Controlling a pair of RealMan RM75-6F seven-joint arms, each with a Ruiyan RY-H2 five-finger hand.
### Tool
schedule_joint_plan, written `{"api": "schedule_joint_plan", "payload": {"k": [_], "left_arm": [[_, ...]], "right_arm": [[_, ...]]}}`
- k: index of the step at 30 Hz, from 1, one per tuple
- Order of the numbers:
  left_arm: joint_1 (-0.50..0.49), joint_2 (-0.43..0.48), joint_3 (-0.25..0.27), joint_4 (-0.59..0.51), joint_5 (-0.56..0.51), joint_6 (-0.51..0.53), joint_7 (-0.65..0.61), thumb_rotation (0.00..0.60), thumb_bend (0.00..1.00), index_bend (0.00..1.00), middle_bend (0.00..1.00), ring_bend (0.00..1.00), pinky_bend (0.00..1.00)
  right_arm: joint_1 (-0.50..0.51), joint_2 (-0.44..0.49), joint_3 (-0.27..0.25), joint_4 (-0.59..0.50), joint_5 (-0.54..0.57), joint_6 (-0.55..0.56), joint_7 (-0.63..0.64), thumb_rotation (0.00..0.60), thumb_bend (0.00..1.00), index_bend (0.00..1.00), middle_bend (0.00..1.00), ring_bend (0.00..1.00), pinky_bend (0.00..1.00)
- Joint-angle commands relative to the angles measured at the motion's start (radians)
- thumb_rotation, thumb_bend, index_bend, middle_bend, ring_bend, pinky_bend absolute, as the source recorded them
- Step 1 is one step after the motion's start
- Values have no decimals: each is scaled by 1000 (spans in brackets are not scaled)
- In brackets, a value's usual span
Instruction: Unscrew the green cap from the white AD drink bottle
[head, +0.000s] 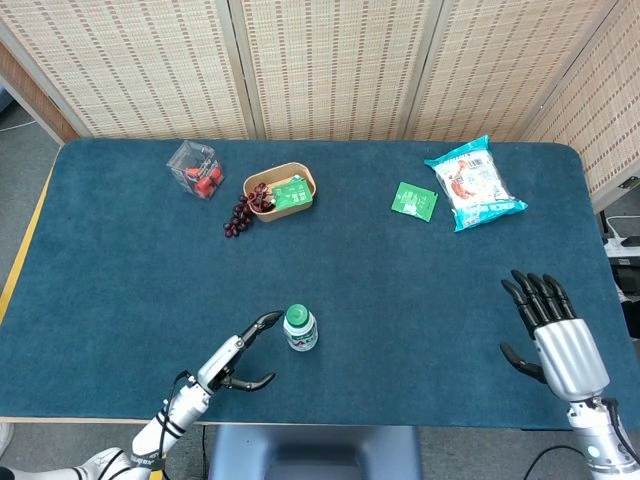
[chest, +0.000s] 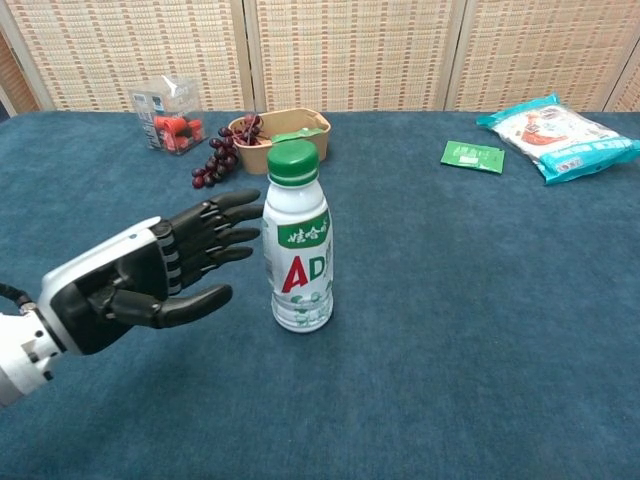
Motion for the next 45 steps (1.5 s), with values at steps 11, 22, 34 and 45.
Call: {"api": "schedule_joint_plan", "payload": {"k": [11,22,34,45], "left_arm": [[-88,-165,-101,158,-107,-84,145,600,329,0,0,0,6],[-127,-195,-127,170,-147,-121,153,600,326,46,35,0,0],[-132,-203,-126,125,-196,-154,181,600,488,455,492,72,0],[-125,-232,-143,110,-251,-180,234,600,726,575,587,147,0]], "right_arm": [[-1,17,0,24,27,-17,28,600,159,0,0,0,0],[16,4,8,38,49,-48,28,600,159,0,0,0,0],[146,9,36,-19,-6,-197,-23,600,159,15,0,0,0],[359,69,74,-167,-7,-491,-56,600,171,160,0,0,0]]}}
